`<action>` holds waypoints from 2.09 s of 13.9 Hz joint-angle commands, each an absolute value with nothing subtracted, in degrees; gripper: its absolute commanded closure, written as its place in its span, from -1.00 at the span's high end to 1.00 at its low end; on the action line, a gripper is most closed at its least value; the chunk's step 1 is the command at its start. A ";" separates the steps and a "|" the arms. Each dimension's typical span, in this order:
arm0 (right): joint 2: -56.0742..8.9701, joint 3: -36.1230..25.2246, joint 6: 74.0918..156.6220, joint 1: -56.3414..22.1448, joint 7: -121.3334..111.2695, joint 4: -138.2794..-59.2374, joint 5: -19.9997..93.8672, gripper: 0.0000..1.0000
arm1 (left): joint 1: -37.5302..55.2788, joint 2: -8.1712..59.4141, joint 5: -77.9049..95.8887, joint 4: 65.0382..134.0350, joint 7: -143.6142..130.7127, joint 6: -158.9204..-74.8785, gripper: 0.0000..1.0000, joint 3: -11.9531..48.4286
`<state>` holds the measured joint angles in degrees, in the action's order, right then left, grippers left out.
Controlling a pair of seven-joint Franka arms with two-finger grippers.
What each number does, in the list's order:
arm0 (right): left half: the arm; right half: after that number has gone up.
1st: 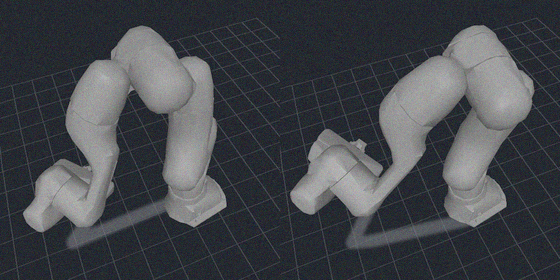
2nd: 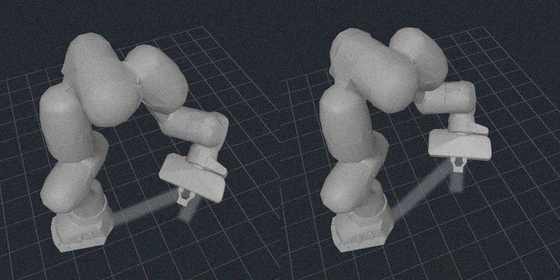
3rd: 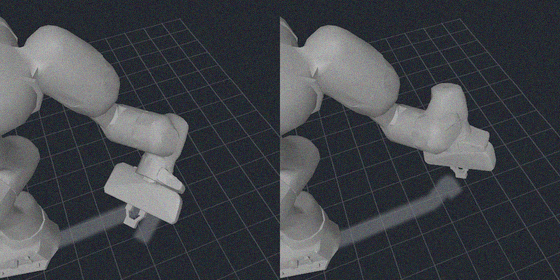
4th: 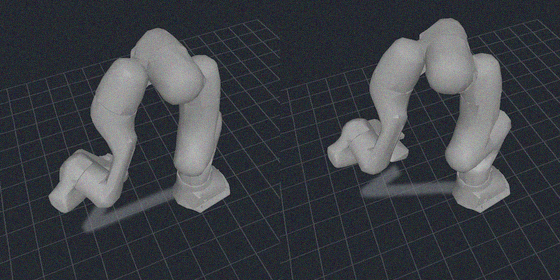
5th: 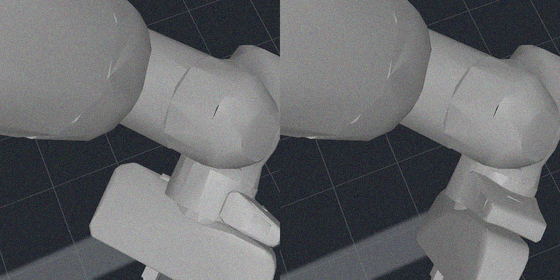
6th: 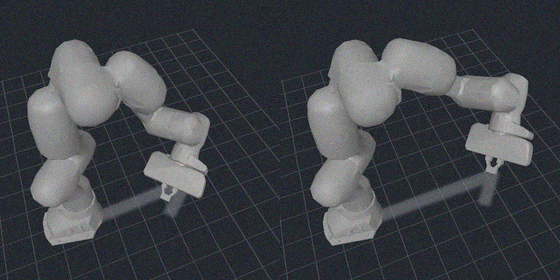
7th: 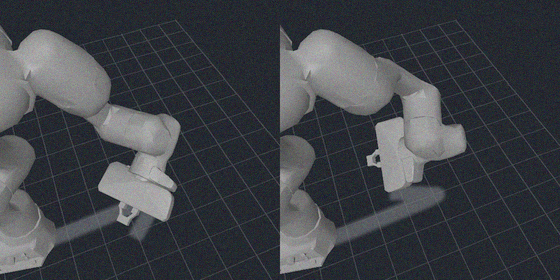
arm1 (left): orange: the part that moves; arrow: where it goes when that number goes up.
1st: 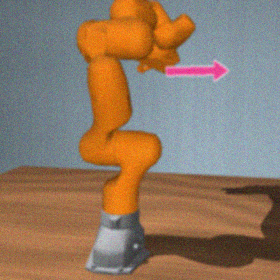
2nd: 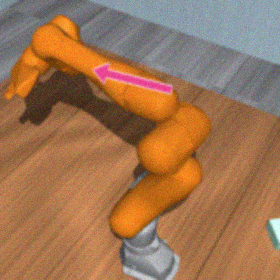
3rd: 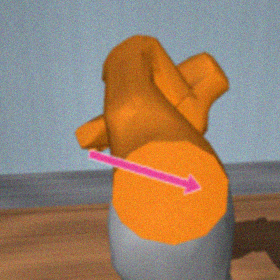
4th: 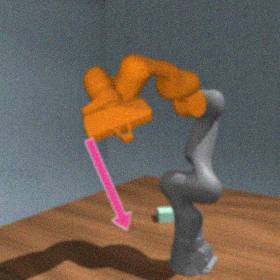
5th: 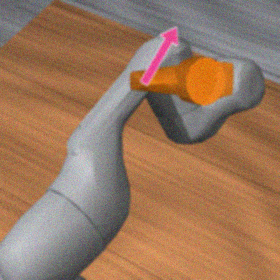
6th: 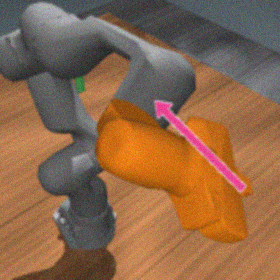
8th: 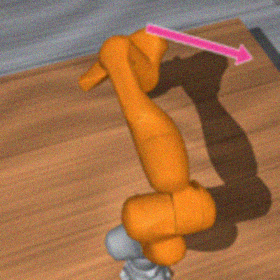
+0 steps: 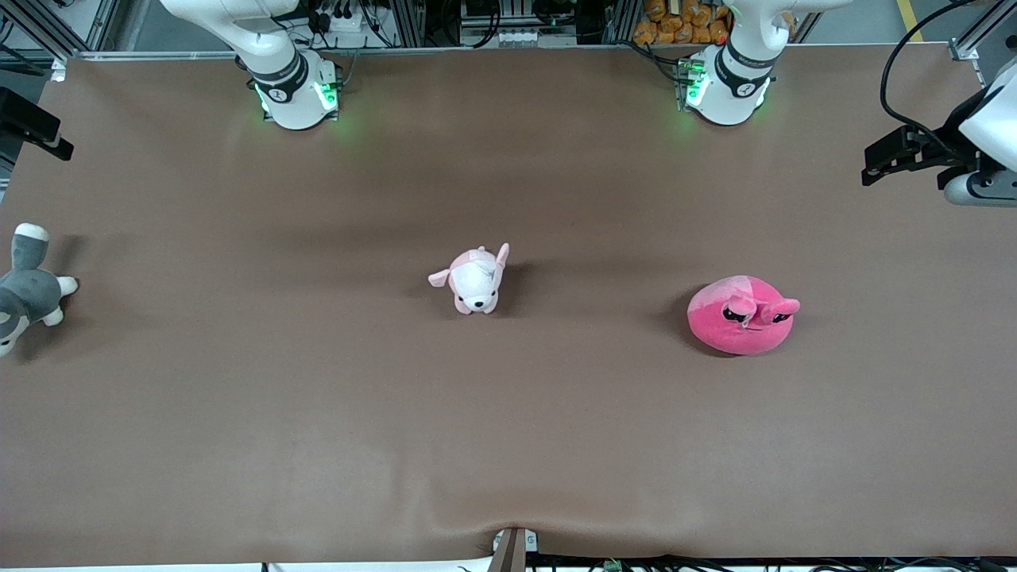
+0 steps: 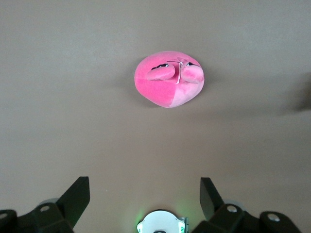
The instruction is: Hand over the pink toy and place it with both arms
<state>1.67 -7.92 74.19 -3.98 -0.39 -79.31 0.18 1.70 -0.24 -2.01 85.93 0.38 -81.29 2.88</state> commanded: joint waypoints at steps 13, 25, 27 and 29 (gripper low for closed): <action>2.11 -7.91 74.09 -4.04 0.44 -79.72 0.62 1.00 | 4.91 3.50 -2.11 84.64 -18.43 -81.74 1.00 3.87; 2.02 -7.82 74.27 -3.95 0.44 -79.54 0.62 1.00 | 8.79 13.45 -1.93 90.32 -66.65 -98.66 1.00 4.04; 2.02 -7.91 74.18 -3.69 0.35 -79.54 0.62 1.00 | 8.88 11.70 -1.93 97.44 -77.12 -107.36 1.00 4.30; 1.93 -7.82 74.18 -3.78 0.44 -79.54 0.62 1.00 | 8.18 8.89 -1.67 104.21 -83.03 -114.40 1.00 4.66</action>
<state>1.65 -7.96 74.19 -3.97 -0.37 -79.32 0.18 8.85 14.43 -1.99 95.50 -77.30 -108.39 4.25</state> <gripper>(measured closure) 0.000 0.000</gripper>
